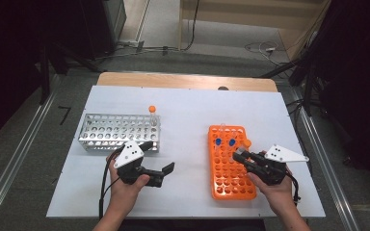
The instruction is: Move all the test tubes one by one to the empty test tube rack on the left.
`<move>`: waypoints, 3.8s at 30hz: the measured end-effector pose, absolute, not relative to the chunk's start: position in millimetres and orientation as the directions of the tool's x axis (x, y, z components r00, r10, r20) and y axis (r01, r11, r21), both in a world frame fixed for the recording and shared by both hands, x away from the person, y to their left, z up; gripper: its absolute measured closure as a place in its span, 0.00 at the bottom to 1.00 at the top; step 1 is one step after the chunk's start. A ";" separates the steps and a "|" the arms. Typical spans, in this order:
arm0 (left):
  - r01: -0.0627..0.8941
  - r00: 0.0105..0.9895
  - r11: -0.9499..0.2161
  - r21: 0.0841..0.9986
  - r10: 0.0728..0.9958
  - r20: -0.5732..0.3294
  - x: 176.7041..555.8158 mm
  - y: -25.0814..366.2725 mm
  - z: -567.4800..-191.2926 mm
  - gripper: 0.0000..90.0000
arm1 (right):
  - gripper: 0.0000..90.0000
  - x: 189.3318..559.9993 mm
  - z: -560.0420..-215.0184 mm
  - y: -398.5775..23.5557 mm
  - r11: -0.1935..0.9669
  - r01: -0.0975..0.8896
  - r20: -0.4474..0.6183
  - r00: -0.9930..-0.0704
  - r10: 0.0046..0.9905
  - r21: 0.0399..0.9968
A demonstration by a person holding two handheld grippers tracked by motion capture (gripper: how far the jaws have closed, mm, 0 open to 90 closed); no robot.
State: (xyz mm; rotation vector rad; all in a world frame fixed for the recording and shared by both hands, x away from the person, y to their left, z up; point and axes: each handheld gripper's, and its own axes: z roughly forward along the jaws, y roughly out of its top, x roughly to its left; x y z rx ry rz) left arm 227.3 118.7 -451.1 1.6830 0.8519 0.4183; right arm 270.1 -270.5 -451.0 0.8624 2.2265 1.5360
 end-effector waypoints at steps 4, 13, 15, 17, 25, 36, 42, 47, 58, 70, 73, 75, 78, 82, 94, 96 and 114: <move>0.316 0.681 -0.090 0.945 0.715 -0.160 227.1 114.0 -451.0 0.00 | 0.81 265.7 -447.7 -259.3 0.262 0.301 0.087 -0.792 0.604 0.917; 0.312 0.695 -0.083 0.946 0.699 -0.168 226.3 103.9 -448.3 0.00 | 0.81 261.5 -449.0 -234.9 0.279 0.325 0.117 -0.814 0.569 0.904; 0.313 0.699 -0.077 0.947 0.694 -0.174 225.5 101.6 -447.7 0.01 | 0.81 260.3 -449.5 -230.0 0.282 0.328 0.122 -0.819 0.561 0.902; 0.315 0.705 -0.078 0.946 0.686 -0.178 224.7 99.1 -446.8 0.02 | 0.81 258.9 -450.3 -224.7 0.284 0.332 0.131 -0.824 0.551 0.899; 0.350 0.717 -0.083 0.933 0.666 -0.209 223.3 81.6 -443.1 0.14 | 0.81 249.8 -454.1 -200.4 0.318 0.327 0.135 -0.854 0.502 0.890; 0.339 0.801 -0.110 0.935 0.554 -0.225 221.1 59.8 -443.0 0.47 | 0.81 239.4 -459.8 -180.1 0.371 0.308 0.122 -0.886 0.448 0.876; 0.330 0.835 -0.142 0.933 0.504 -0.219 220.7 49.2 -443.9 0.64 | 0.81 235.5 -461.0 -175.3 0.387 0.294 0.113 -0.898 0.426 0.874; 0.314 0.843 -0.161 0.936 0.501 -0.196 220.7 45.0 -443.2 0.75 | 0.81 232.1 -461.6 -172.1 0.401 0.278 0.105 -0.910 0.402 0.873; 0.283 0.846 -0.186 0.941 0.510 -0.154 220.7 45.6 -442.3 0.83 | 0.80 232.9 -462.8 -174.8 0.396 0.288 0.119 -0.910 0.398 0.872; 0.278 0.818 -0.149 0.949 0.555 -0.152 225.0 64.5 -436.7 0.83 | 0.58 241.6 -457.6 -203.6 0.349 0.298 0.132 -0.894 0.427 0.889; 0.281 0.805 -0.136 0.950 0.572 -0.156 226.6 72.5 -434.9 0.83 | 0.53 244.6 -456.5 -216.0 0.336 0.296 0.131 -0.890 0.436 0.894; 0.276 0.800 -0.132 0.952 0.580 -0.152 228.0 77.5 -434.3 0.83 | 0.50 246.5 -455.4 -224.2 0.328 0.298 0.133 -0.886 0.444 0.896; 0.281 0.788 -0.123 0.952 0.596 -0.156 229.3 84.3 -433.4 0.83 | 0.45 248.7 -453.8 -236.1 0.319 0.299 0.132 -0.881 0.454 0.900; 0.279 0.774 -0.114 0.953 0.614 -0.154 231.6 92.7 -432.6 0.83 | 0.39 250.3 -451.3 -250.6 0.308 0.293 0.123 -0.874 0.471 0.905; 0.284 0.720 -0.094 0.954 0.678 -0.148 239.0 120.0 -429.0 0.83 | 0.30 264.0 -452.2 -289.1 0.254 0.323 0.144 -0.830 0.539 0.912; 0.285 0.711 -0.096 0.954 0.688 -0.144 240.2 124.3 -428.3 0.83 | 0.30 265.1 -452.2 -292.4 0.250 0.329 0.147 -0.823 0.548 0.911; 0.288 0.617 -0.059 0.956 0.775 -0.138 259.5 158.9 -416.0 0.83 | 0.07 280.0 -456.7 -317.9 0.214 0.366 0.170 -0.776 0.607 0.906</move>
